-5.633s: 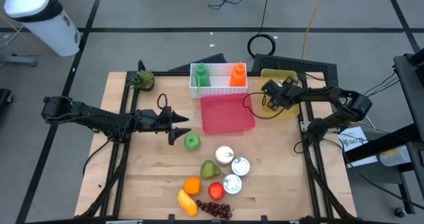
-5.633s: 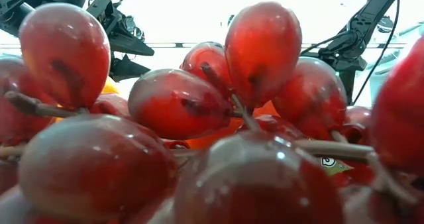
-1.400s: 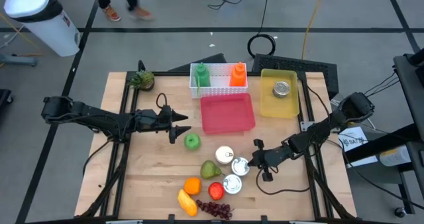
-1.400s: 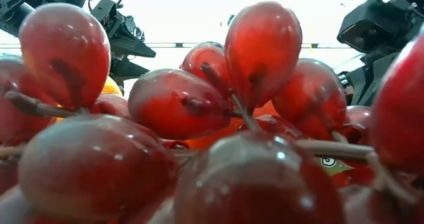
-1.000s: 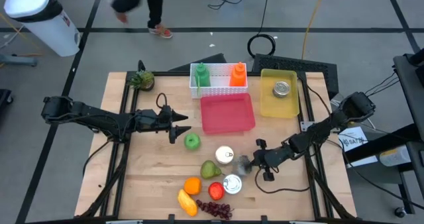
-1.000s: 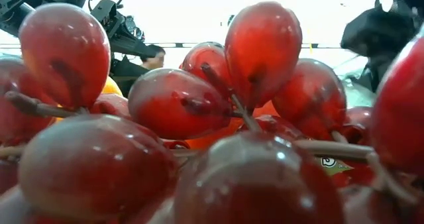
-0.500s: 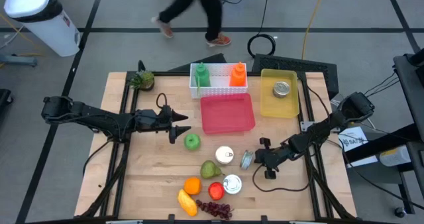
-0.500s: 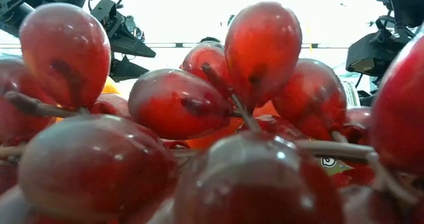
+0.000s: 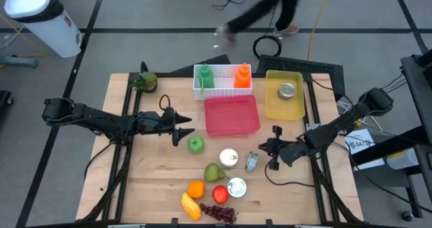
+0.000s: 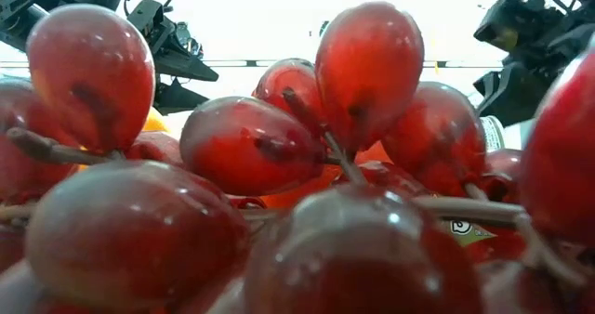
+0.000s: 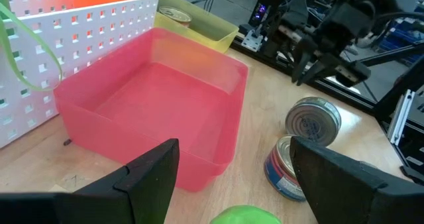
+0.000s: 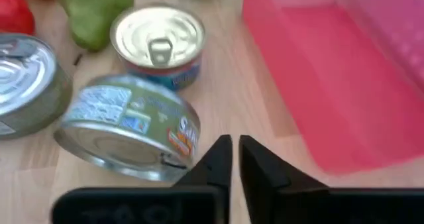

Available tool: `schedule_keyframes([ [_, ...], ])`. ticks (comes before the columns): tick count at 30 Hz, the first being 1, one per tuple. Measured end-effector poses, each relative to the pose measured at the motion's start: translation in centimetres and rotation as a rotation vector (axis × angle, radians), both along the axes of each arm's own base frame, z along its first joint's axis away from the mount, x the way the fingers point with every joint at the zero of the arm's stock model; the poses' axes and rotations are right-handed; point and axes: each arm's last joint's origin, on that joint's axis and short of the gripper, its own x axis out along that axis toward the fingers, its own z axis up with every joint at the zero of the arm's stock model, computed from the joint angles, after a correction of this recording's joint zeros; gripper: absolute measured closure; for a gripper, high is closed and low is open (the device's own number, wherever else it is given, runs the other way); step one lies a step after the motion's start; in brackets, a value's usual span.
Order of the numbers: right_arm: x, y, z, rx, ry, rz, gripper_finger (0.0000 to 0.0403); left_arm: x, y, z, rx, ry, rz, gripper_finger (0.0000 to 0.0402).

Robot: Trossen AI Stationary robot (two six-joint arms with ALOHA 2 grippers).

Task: Pick & Place Food Item
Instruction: Put the top green tuna can into the yellow bin

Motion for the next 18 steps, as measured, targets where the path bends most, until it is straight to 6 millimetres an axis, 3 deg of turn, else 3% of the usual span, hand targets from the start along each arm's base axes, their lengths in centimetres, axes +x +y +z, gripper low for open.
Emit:
schedule_keyframes([
  [11,1.2,0.6,1.6,-0.098,-0.132,0.266,0.0176,0.0,0.0,0.0,-0.002,0.0,0.0,0.0101],
  [18,2.2,0.2,0.5,-0.033,-0.073,0.345,0.0109,0.0,0.0,0.0,-0.004,-0.001,0.001,0.0101],
])
